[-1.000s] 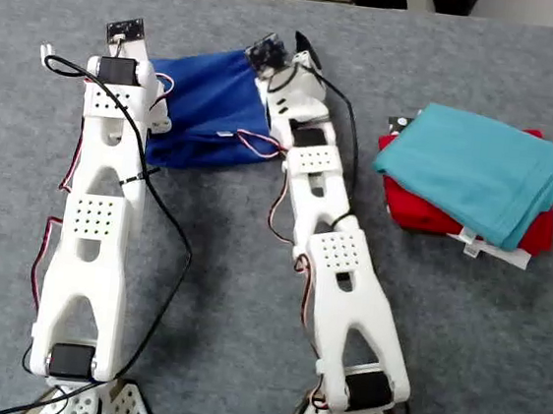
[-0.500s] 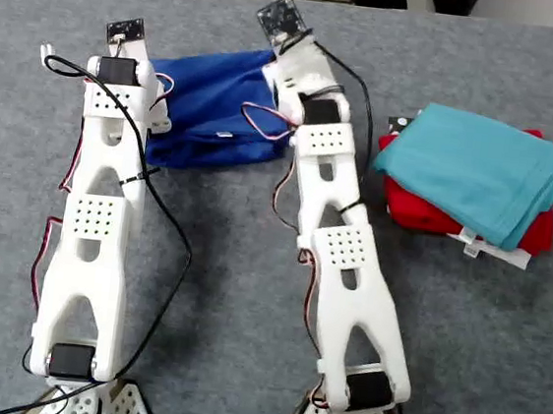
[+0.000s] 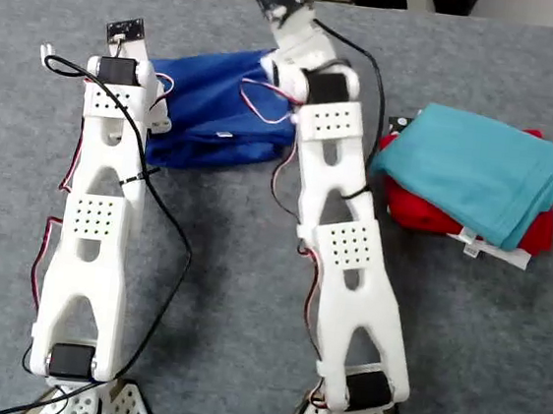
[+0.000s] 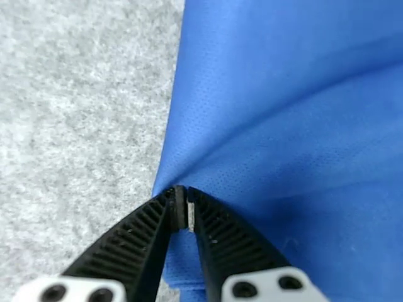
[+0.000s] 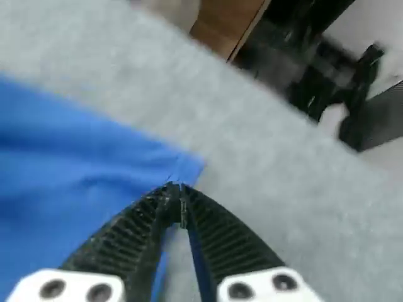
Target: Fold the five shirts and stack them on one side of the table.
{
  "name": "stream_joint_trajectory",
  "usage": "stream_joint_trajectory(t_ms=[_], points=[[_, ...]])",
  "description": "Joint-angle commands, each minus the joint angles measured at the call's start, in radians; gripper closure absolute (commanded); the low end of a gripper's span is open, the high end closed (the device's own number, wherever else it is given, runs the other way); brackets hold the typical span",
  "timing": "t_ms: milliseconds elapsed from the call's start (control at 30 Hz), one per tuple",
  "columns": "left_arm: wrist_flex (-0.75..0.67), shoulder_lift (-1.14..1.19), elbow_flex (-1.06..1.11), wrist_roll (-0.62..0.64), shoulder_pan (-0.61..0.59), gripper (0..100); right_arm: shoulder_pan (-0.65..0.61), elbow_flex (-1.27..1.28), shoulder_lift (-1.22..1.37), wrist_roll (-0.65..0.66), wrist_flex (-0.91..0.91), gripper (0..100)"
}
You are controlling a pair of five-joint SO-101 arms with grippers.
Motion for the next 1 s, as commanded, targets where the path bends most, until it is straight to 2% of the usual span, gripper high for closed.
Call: stream_joint_trajectory(t_ms=[0,133,433,733,967], points=[[0.003,-0.002,-0.021,-0.006,-0.008,97,-0.051,-0.048,-0.143,0.017,0.265,99.5],[0.003,-0.002,-0.021,-0.006,-0.008,97,-0.09,-0.044,-0.131,0.012,0.393,99.5],[0.005,-0.002,-0.02,-0.006,-0.008,97,-0.104,-0.05,0.051,0.012,0.407,99.5],[0.005,-0.002,-0.02,-0.006,-0.006,97,-0.067,-0.051,0.065,0.084,0.551,99.5],[0.003,-0.004,-0.021,-0.006,-0.009,97,-0.062,-0.047,0.07,0.097,0.552,99.5]])
